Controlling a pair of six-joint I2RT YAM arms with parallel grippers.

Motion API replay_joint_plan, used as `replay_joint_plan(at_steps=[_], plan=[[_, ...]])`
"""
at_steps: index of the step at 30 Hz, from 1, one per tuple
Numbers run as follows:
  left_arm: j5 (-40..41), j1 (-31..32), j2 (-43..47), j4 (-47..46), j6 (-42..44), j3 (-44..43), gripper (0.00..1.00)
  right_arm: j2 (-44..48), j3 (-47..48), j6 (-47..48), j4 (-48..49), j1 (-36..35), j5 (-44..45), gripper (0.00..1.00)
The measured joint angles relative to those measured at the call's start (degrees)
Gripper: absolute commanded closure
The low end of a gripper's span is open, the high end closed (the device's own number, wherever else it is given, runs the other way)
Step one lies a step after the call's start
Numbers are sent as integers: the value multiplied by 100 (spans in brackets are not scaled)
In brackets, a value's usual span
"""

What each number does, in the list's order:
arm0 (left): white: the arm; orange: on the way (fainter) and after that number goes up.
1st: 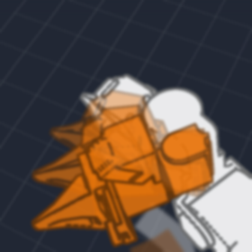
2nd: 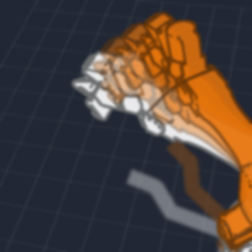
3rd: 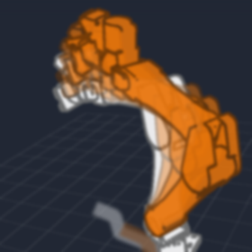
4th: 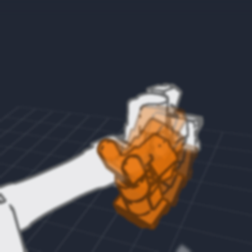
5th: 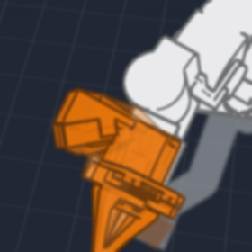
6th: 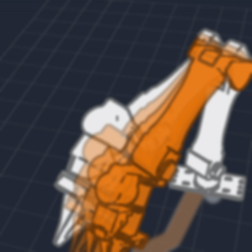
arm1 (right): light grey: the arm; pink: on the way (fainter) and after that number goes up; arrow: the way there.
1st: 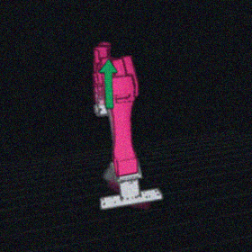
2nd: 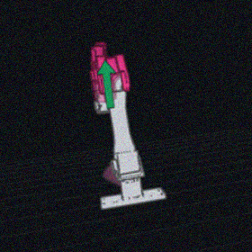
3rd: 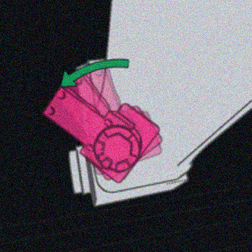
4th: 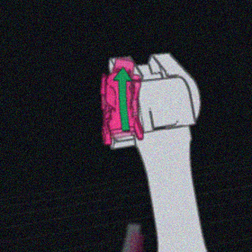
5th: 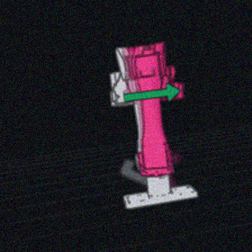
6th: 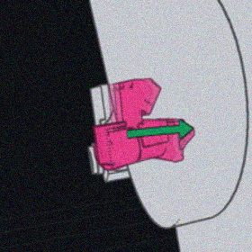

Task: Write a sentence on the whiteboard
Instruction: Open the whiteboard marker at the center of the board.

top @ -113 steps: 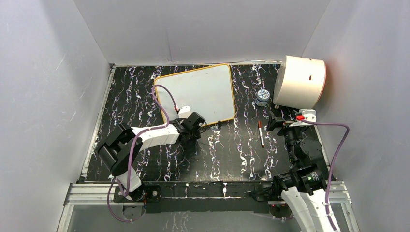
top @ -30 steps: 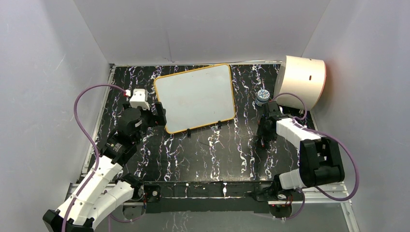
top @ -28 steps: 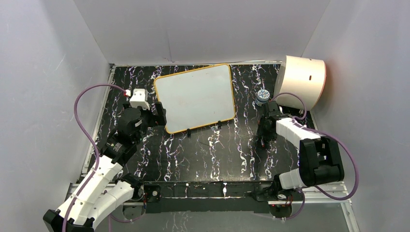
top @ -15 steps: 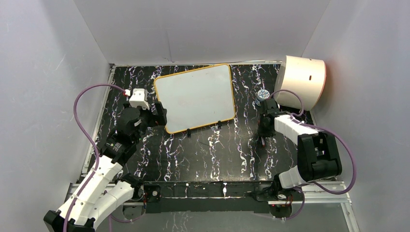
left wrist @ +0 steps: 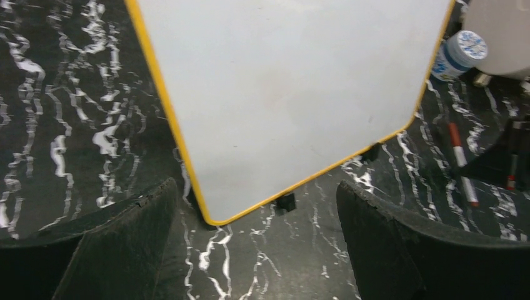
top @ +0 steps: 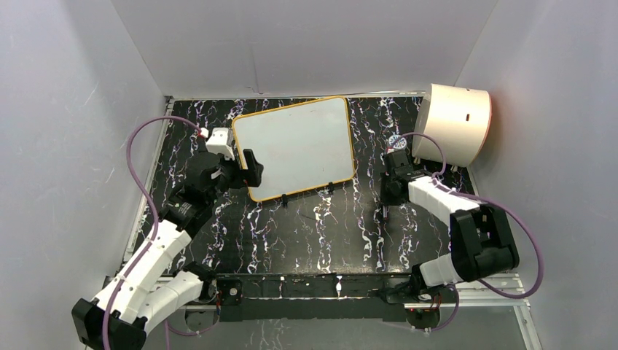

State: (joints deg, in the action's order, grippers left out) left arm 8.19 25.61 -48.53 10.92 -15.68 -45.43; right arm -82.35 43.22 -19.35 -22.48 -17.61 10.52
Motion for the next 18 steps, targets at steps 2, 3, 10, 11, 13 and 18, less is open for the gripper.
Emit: replay_joint_plan(at_steps=[2,3,10,11,13,18], plan=[[-238,0,-131,0,-181,-72,5,223,-48,20,31,-127,-50,100],[-328,0,-160,0,-260,-87,5,369,-85,31,39,-192,-87,100],[-1016,0,-439,173,-909,-286,5,1353,-219,240,101,-793,-437,100],[-1113,0,-507,216,-999,-339,5,1462,-219,291,122,-905,-492,100],[-1307,0,-619,278,-1189,-426,5,1635,-219,382,162,-1128,-577,100],[-1884,0,-855,282,-1720,-472,5,1786,-197,671,308,-1845,-623,100]])
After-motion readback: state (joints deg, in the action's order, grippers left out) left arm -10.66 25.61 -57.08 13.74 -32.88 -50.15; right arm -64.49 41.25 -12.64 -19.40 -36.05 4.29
